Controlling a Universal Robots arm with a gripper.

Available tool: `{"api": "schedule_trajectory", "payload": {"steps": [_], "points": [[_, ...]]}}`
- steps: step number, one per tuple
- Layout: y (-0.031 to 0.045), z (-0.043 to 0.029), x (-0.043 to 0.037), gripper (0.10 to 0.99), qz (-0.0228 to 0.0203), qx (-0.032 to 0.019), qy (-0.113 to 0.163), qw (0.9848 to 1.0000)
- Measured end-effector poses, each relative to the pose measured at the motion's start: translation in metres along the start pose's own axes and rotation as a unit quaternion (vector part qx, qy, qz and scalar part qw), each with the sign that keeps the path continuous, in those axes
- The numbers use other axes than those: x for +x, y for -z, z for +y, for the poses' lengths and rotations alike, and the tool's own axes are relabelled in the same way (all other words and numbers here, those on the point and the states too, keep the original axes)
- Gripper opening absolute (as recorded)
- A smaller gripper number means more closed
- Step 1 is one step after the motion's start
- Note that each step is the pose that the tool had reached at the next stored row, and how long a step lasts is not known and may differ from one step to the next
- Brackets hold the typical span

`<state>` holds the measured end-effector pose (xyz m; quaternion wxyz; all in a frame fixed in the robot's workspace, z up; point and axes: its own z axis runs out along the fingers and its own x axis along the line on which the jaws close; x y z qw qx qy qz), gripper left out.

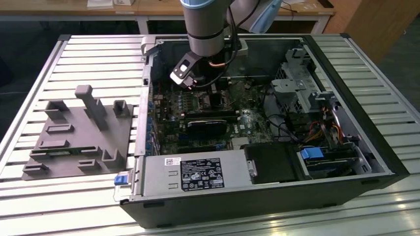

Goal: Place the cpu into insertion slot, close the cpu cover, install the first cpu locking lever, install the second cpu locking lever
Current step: 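Place the cpu into insertion slot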

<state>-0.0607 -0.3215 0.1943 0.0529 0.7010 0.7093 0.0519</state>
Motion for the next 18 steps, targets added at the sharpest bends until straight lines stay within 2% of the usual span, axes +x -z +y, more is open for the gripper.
{"api": "schedule_trajectory", "payload": {"steps": [3, 6, 9, 12, 18], "points": [[0.0004, 0.0001, -0.0001, 0.612, 0.0021, 0.0000, 0.000, 1.0000], [0.0006, 0.0001, -0.0001, 0.612, 0.0082, 0.0000, -0.001, 1.0000], [0.0006, 0.0001, 0.0000, 0.612, 0.0125, -0.0001, -0.002, 0.9999], [0.0008, 0.0001, 0.0000, 0.612, 0.0146, -0.0002, -0.002, 0.9999], [0.0041, 0.0006, -0.0001, 0.612, 0.0148, 0.0000, -0.002, 0.9999]]}}
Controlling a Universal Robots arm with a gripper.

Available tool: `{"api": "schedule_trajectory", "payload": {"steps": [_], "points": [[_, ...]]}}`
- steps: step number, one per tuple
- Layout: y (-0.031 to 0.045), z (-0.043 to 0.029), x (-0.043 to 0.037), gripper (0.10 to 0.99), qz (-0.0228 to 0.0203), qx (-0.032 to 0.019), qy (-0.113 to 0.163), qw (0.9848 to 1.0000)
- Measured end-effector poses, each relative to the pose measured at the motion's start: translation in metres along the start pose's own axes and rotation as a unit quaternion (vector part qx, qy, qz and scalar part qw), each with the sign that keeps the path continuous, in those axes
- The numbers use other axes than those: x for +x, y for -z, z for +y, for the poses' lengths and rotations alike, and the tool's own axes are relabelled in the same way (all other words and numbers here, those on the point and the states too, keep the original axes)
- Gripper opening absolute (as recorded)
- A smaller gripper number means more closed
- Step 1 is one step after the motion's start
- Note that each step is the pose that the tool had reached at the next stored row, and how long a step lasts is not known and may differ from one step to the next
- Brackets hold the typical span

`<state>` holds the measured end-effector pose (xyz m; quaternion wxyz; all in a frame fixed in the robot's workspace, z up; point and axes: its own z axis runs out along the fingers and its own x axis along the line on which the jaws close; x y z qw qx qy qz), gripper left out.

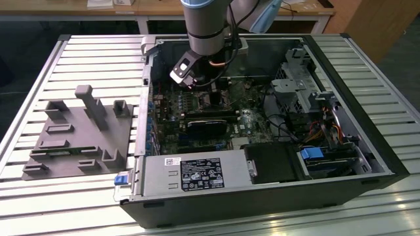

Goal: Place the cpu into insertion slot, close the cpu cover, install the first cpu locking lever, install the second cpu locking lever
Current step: 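Place the cpu into insertion slot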

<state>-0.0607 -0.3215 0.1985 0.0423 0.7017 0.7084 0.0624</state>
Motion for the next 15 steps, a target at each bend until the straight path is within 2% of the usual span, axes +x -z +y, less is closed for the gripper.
{"api": "schedule_trajectory", "payload": {"steps": [5, 12, 14, 15], "points": [[0.0044, 0.0007, 0.0001, 0.612, -0.0006, 0.0000, 0.000, 1.0000], [0.0045, 0.0007, 0.0001, 0.612, -0.0009, -0.0001, 0.000, 1.0000], [0.0045, 0.0007, 0.0001, 0.596, -0.0009, -0.0001, 0.000, 1.0000], [0.0045, 0.0007, 0.0001, 0.533, -0.0010, -0.0001, 0.000, 1.0000]]}}
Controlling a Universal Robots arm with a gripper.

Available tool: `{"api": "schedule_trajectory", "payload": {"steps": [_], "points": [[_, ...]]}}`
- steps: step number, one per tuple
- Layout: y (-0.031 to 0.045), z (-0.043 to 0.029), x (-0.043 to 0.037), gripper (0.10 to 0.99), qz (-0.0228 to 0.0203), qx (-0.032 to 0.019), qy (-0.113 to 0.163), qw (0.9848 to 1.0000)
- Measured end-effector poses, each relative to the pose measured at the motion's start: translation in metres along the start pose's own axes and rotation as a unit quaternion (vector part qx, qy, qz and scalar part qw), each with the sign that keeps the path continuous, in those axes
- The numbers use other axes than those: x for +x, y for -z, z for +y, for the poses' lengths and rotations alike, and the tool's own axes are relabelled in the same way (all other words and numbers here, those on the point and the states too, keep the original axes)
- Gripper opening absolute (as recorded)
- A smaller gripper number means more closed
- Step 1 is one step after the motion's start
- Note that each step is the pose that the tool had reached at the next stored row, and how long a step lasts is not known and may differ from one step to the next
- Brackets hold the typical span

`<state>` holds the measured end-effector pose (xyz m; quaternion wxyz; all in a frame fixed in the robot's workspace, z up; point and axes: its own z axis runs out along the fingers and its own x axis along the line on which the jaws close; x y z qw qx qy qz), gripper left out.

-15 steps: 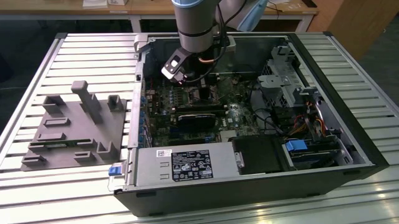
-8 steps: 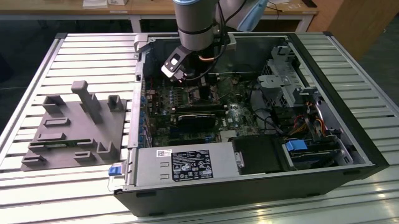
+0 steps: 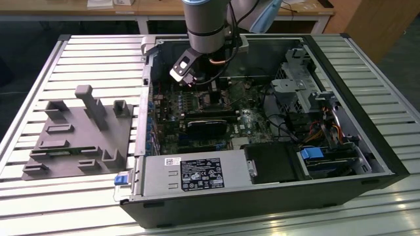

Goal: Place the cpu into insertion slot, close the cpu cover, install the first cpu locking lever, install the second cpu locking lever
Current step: 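Place the cpu into insertion slot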

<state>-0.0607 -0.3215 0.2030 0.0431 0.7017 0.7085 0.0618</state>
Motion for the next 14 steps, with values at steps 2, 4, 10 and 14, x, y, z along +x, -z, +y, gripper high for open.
{"api": "schedule_trajectory", "payload": {"steps": [2, 4, 10, 14], "points": [[0.0000, 0.0000, 0.0000, 0.471, 0.0000, 0.0000, 0.000, 1.0000], [0.0000, 0.0000, 0.0000, 0.353, 0.0000, 0.0000, 0.000, 1.0000], [0.0000, 0.0000, 0.0000, 0.122, 0.0000, 0.0000, 0.000, 1.0000], [0.0000, 0.0000, 0.0000, 0.106, 0.0000, 0.0004, 0.000, 1.0000]]}}
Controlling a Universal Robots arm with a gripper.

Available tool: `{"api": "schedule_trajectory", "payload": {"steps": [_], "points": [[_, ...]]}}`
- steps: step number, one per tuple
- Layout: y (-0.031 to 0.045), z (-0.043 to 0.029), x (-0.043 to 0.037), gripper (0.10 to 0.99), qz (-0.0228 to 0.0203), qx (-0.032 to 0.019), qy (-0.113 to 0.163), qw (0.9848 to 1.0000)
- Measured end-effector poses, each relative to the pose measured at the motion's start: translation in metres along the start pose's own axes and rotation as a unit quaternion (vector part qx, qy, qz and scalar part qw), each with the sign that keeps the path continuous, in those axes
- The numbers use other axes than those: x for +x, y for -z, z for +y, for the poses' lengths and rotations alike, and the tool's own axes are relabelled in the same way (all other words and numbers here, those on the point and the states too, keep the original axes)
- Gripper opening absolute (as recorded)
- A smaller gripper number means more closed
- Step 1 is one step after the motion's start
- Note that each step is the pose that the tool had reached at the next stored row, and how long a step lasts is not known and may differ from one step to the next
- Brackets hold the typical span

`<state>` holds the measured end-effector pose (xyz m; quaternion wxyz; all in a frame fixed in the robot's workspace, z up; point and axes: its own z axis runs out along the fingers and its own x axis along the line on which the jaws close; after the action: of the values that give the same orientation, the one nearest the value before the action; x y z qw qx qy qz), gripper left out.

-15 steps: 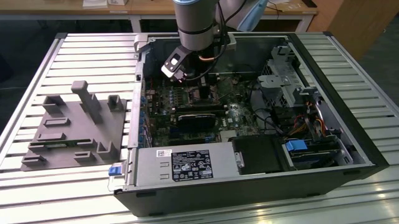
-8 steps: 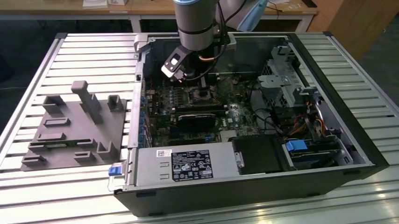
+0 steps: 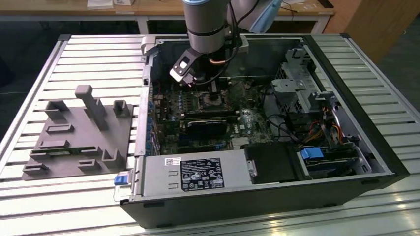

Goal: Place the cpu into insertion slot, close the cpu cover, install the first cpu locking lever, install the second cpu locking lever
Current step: 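Place the cpu into insertion slot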

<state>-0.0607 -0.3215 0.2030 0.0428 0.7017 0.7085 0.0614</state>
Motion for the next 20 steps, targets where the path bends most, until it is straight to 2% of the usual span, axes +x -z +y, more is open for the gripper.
{"api": "schedule_trajectory", "payload": {"steps": [3, 6, 7, 11, 17, 20], "points": [[-0.0001, 0.0006, 0.0000, 0.106, 0.0000, 0.0108, 0.000, 0.9999], [-0.0005, 0.0025, 0.0000, 0.106, 0.0002, 0.0277, -0.001, 0.9996], [-0.0005, 0.0028, -0.0001, 0.106, 0.0002, 0.0297, -0.001, 0.9996], [-0.0006, 0.0032, -0.0001, 0.106, 0.0002, 0.0297, -0.001, 0.9996], [-0.0007, 0.0036, -0.0001, 0.106, -0.0034, 0.0289, -0.032, 0.9991], [-0.0012, 0.0072, -0.0001, 0.106, -0.0041, 0.0288, -0.036, 0.9989]]}}
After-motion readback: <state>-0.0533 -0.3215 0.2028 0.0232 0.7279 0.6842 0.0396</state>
